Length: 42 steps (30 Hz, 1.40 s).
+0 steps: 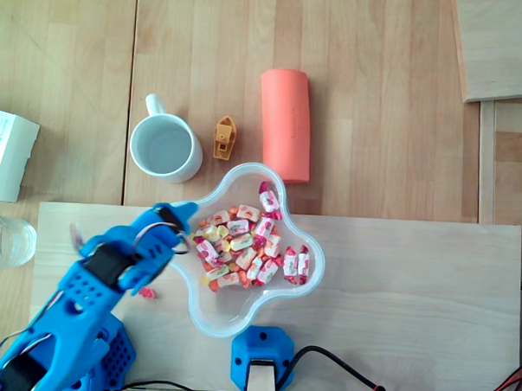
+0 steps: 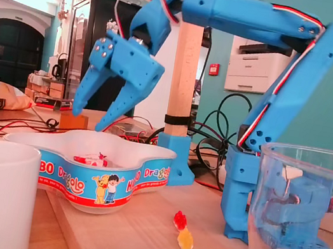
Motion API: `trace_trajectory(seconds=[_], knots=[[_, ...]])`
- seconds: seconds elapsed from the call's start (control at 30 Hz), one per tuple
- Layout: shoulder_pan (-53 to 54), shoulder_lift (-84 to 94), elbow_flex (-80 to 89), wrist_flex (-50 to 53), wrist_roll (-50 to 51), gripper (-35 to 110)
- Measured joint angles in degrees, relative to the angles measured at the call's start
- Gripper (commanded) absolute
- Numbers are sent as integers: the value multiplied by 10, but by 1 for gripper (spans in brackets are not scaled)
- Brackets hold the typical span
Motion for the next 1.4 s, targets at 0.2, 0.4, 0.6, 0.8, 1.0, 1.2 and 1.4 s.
trace_trajectory(seconds=[0.2,0.4,0.6,0.8,1.0,1.2,1.4], knots=[[43,-16,-19,47,-52,27],[100,-59,-27,83,-76,27],[111,-145,-28,84,-80,27],[112,-165,-28,84,-76,27],[112,-175,-28,89,-77,27],[112,-176,-28,88,-77,27],[112,-176,-28,88,-77,27]])
